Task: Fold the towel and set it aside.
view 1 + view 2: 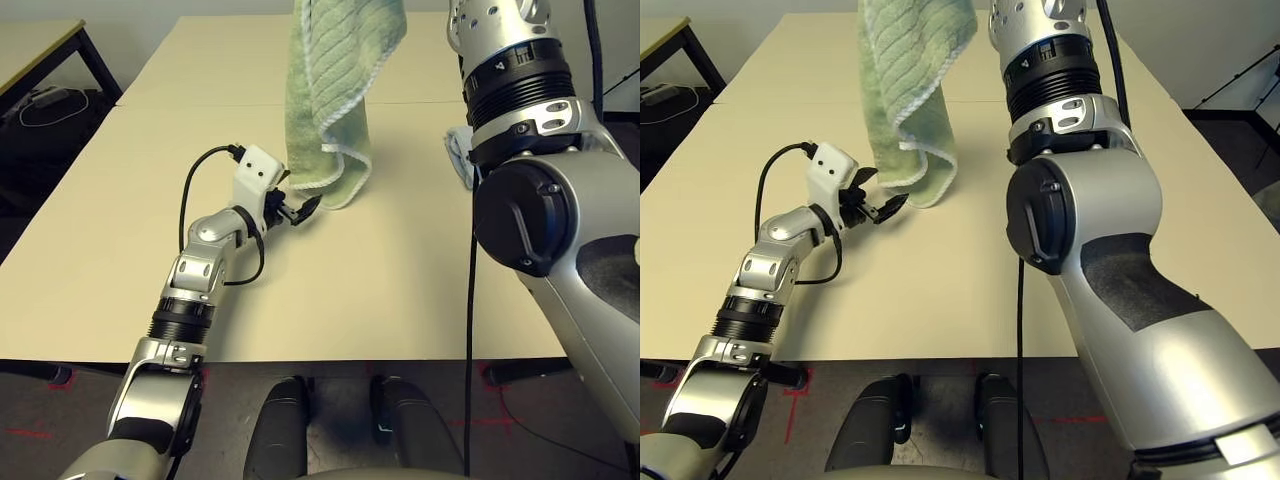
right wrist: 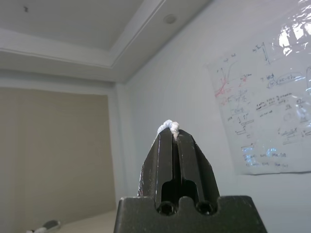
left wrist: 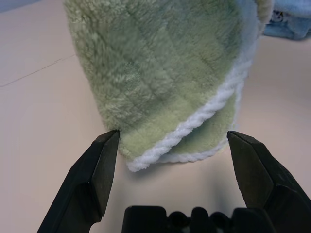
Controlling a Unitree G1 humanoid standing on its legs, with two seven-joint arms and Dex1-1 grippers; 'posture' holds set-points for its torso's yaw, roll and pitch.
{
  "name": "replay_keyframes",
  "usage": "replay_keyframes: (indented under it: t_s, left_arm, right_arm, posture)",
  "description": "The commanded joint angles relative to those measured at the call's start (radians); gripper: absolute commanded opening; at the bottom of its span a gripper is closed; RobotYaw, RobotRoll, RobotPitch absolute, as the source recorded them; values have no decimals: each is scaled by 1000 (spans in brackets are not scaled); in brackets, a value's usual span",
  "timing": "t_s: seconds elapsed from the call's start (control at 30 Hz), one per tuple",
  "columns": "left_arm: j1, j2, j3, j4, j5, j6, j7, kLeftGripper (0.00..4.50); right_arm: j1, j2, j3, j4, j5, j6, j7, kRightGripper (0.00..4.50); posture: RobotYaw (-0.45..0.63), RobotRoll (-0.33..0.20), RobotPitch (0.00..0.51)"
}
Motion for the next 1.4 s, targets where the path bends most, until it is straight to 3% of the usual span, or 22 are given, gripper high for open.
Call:
replay_keyframes:
  t_s: [0.03,0.67,1.4]
  left_arm:
    - [-25,-26,-14,17,26,-9,45,4500]
    - [-5,-106,-58,-131,14,69,55,4500]
    - [-44,-111,-76,13,154,18,250,4500]
  right_arm:
    - [-15,15,-3,-35,15,14,-12,21]
    - [13,43,21,-26,-4,20,-38,21]
    - [-2,64,14,-128,45,76,-50,21]
  posture:
    - [123,0,157]
    - [129,0,160]
    - [129,0,156]
